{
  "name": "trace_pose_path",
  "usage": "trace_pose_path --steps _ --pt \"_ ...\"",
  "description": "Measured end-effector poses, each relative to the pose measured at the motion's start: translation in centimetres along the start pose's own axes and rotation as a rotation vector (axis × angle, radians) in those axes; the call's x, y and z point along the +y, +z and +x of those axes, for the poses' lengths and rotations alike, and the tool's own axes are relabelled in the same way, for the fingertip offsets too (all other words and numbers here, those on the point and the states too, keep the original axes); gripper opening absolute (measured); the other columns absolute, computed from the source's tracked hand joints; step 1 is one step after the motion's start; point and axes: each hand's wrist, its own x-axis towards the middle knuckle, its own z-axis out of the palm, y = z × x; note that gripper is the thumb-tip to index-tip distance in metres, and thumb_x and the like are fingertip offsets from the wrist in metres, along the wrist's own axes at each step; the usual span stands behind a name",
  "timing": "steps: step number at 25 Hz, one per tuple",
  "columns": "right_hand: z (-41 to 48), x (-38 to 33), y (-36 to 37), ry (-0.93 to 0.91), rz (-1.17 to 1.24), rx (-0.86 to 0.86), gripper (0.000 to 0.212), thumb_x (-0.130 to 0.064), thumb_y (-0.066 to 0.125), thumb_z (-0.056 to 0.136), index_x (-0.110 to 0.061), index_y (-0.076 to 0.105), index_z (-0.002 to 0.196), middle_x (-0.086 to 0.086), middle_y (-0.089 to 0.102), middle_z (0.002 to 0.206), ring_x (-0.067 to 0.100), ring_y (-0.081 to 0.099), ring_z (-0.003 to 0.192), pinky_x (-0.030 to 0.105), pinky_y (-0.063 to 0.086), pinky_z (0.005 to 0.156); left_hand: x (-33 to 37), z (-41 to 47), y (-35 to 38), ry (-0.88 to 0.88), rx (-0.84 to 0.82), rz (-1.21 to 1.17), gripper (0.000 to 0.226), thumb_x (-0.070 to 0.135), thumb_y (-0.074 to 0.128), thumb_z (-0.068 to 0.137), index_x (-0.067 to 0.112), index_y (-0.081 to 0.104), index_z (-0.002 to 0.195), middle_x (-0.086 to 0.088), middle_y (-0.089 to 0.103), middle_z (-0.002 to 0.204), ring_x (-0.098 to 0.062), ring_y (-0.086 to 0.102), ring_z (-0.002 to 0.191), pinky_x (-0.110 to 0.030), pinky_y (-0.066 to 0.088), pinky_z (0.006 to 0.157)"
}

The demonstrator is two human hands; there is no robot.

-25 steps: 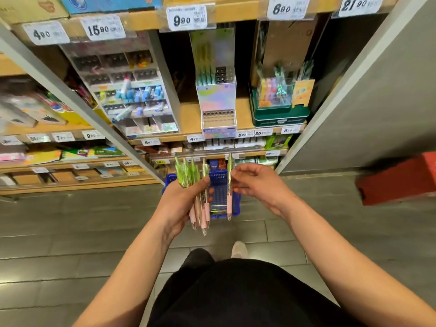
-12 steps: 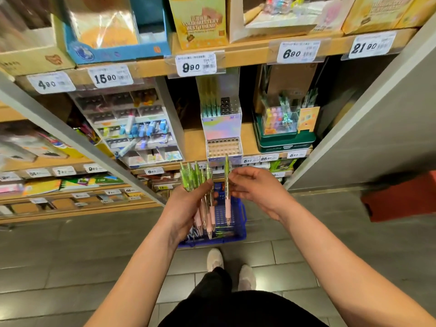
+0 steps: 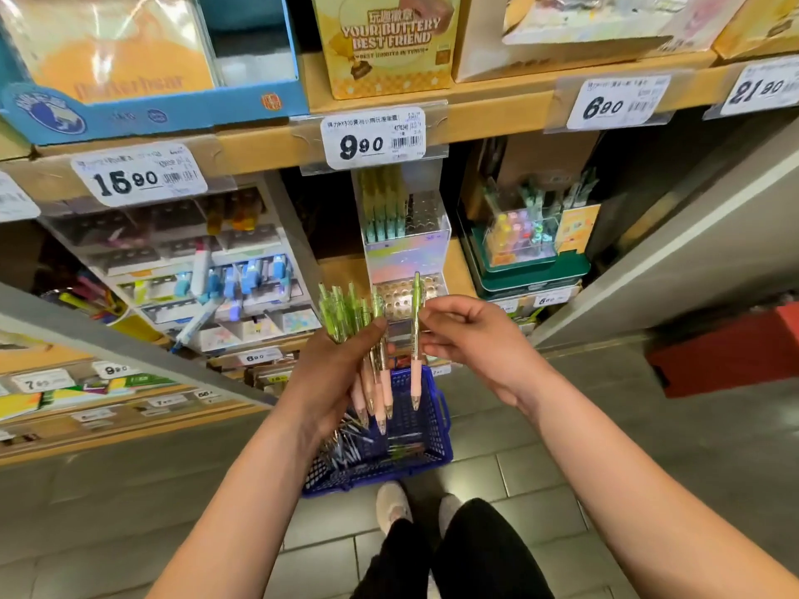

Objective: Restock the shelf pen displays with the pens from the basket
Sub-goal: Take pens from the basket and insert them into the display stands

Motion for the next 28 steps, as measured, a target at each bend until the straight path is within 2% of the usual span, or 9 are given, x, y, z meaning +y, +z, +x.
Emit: trace_pose_path --steps 2,6,9,11,15,18,23,26,28 --pt "2.0 0.0 -0.2 -0.020 0.007 0.014 0.008 -0.011 0.071 0.091 -0.014 0.074 0.099 0.004 0.077 0.090 0.018 0.074 0.085 0.026 0.060 0.076 0.1 2.1 -0.2 -0.002 0.014 -0.009 0.048 0.034 0.083 0.078 0.001 0.072 0.111 -0.019 0.078 0.099 -0.023 0.077 0.076 -0.028 0.058 0.057" --pt "6.7 0.7 -0.7 -0.067 0.011 0.026 0.010 -0.009 0.070 0.092 -0.011 0.074 0.101 0.005 0.077 0.091 0.020 0.073 0.085 0.026 0.060 0.077 -0.1 6.8 -0.3 0.090 -0.012 -0.025 0.039 0.027 0.077 0.088 0.002 0.071 0.117 -0.020 0.076 0.105 -0.025 0.074 0.086 -0.035 0.058 0.069" --pt "10.1 2.2 -1.6 -0.109 -0.021 0.004 0.011 -0.011 0.070 0.092 -0.010 0.075 0.103 0.008 0.078 0.094 0.018 0.074 0.084 0.026 0.060 0.077 -1.5 10.0 -0.2 0.162 -0.044 0.043 0.030 0.031 0.071 0.095 0.006 0.074 0.112 -0.024 0.075 0.094 -0.034 0.071 0.069 -0.037 0.055 0.055" --pt "11.6 2.5 -2.2 -0.137 -0.048 0.004 0.011 -0.011 0.070 0.093 -0.010 0.075 0.102 0.008 0.078 0.092 0.018 0.073 0.084 0.029 0.061 0.079 -2.2 11.4 0.0 0.181 -0.034 0.084 0.035 0.034 0.069 0.097 0.001 0.073 0.109 -0.025 0.073 0.082 -0.034 0.066 0.054 -0.034 0.052 0.047" --pt "14.7 -0.5 -4.5 -0.340 -0.139 0.101 0.007 -0.012 0.070 0.093 -0.012 0.076 0.097 0.006 0.078 0.087 0.020 0.071 0.081 0.034 0.061 0.085 -3.0 13.6 0.2 0.173 0.006 0.018 0.038 0.035 0.072 0.091 0.002 0.073 0.110 -0.022 0.071 0.087 -0.029 0.066 0.065 -0.032 0.054 0.054" --pt "17.0 -4.9 -5.3 -0.510 0.007 0.243 0.008 -0.007 0.067 0.094 -0.011 0.072 0.091 0.005 0.076 0.080 0.017 0.073 0.077 0.028 0.061 0.077 -3.0 14.6 0.5 0.215 0.011 0.011 0.042 0.029 0.072 0.092 -0.006 0.066 0.114 -0.026 0.068 0.089 -0.021 0.066 0.056 -0.027 0.051 0.044" --pt "20.6 -8.2 -3.5 -0.696 -0.049 0.272 0.015 -0.006 0.066 0.095 0.003 0.069 0.108 0.012 0.073 0.088 0.017 0.073 0.078 0.030 0.062 0.077 -3.4 14.9 0.8 0.222 -0.001 0.034 0.034 0.031 0.072 0.092 0.002 0.070 0.109 -0.026 0.072 0.095 -0.034 0.069 0.078 -0.038 0.058 0.061" --pt "22.0 -7.7 -2.4 -0.775 -0.188 0.289 0.007 -0.007 0.068 0.094 -0.006 0.072 0.100 0.009 0.073 0.086 0.025 0.074 0.084 0.035 0.062 0.078 -3.6 15.0 1.0 0.213 -0.002 0.063 0.030 0.032 0.071 0.093 0.005 0.072 0.106 -0.027 0.073 0.095 -0.039 0.067 0.080 -0.047 0.054 0.069" --pt "22.7 -7.3 -2.2 -0.809 -0.313 0.321 0.008 -0.012 0.070 0.093 -0.015 0.074 0.099 0.000 0.075 0.089 0.019 0.074 0.087 0.038 0.061 0.084 -3.6 15.2 1.1 0.202 0.010 0.071 0.029 0.031 0.071 0.093 0.006 0.071 0.109 -0.025 0.074 0.096 -0.036 0.070 0.081 -0.043 0.057 0.070"
